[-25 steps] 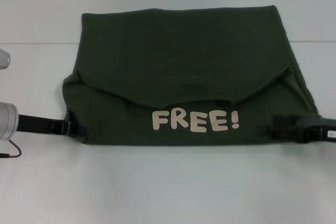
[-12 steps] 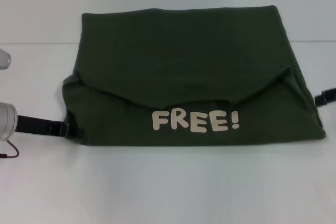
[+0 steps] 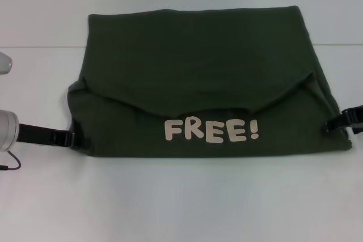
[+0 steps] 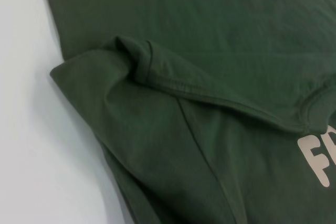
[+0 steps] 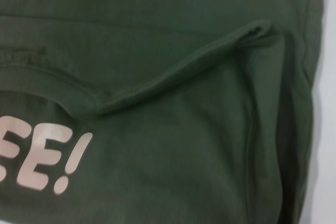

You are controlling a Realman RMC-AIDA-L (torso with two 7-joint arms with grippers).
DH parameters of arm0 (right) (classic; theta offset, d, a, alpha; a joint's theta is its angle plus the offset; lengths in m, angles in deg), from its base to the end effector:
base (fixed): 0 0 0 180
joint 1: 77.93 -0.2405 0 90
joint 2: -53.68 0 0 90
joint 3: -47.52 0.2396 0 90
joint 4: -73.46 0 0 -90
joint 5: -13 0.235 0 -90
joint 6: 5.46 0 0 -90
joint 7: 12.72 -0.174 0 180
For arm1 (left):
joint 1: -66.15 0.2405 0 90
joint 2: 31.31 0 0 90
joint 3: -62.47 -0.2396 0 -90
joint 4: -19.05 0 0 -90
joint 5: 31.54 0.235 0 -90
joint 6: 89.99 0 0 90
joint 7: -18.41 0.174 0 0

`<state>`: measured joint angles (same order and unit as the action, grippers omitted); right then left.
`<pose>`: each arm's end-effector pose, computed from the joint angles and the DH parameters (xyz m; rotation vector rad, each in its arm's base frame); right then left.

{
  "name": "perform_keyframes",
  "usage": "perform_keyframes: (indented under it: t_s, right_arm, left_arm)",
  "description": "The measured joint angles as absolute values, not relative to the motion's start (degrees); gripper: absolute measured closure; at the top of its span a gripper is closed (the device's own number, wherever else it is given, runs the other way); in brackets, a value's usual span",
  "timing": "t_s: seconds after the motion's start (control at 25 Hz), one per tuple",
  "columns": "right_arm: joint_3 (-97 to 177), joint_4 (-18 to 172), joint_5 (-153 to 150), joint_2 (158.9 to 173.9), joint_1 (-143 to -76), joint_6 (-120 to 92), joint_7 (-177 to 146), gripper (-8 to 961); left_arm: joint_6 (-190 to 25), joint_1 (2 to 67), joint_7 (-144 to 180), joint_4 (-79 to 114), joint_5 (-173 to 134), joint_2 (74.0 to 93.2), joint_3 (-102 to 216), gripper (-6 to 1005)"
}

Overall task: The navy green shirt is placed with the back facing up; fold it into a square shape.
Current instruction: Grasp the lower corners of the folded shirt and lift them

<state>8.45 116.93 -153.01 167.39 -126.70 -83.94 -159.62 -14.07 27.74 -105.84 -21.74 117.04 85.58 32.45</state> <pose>0.2829 0.4340 0.0425 -2.1206 1.5365 -0.2969 -0.3167 0.3944 0.0111 -2.2824 -1.5018 -0.1203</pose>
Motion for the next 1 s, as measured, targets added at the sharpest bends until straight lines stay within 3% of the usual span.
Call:
perform_keyframes:
  t_s: [0.92, 1.0]
  right_arm:
    - [8.2, 113.69, -146.33, 167.64, -124.17, -79.56, -157.47, 151]
    - [8.34, 113.7, -146.29, 167.6, -124.07, -79.62, -157.47, 311]
  left_arm:
    - [-13.98, 27.41, -105.93, -21.73, 116.55, 85.44, 32.85, 973]
    - [-13.94, 27.38, -105.95, -21.74, 116.55, 85.41, 32.87, 973]
